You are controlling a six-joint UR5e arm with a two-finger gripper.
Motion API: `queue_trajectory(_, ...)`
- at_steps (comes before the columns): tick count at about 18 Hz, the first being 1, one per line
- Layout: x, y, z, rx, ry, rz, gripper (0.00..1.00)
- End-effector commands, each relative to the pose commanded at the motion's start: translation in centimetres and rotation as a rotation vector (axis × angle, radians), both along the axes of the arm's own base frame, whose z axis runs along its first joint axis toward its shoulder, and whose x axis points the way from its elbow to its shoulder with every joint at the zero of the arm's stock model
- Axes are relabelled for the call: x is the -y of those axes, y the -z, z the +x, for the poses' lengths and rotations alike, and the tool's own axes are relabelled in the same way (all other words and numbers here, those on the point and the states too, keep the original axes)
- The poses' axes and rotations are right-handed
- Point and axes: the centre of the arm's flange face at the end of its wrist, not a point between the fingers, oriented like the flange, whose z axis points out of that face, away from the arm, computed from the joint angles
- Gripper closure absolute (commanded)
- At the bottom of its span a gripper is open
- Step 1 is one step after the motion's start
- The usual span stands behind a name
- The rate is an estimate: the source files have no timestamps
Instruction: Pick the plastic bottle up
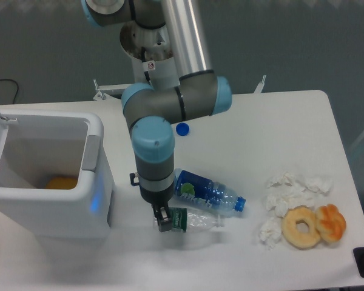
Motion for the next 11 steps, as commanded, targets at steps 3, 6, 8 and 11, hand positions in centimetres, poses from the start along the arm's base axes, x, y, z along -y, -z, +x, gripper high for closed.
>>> queue_trajectory(3, 0.7, -3.3, -1.1, -0.005, -0.105, 0.067, 0.31)
queue_trajectory(6, 1.0, -5.2, -2.2, 0.019, -0.154, 0.129, 0.31)
queue_trajectory(8, 1.3, -6.2, -2.3, 0.042, -0.165, 0.168, 0.31)
queue_trajectory(11, 1.7, -6.9, -2.6, 0.050, -0.168, 0.187, 0.31)
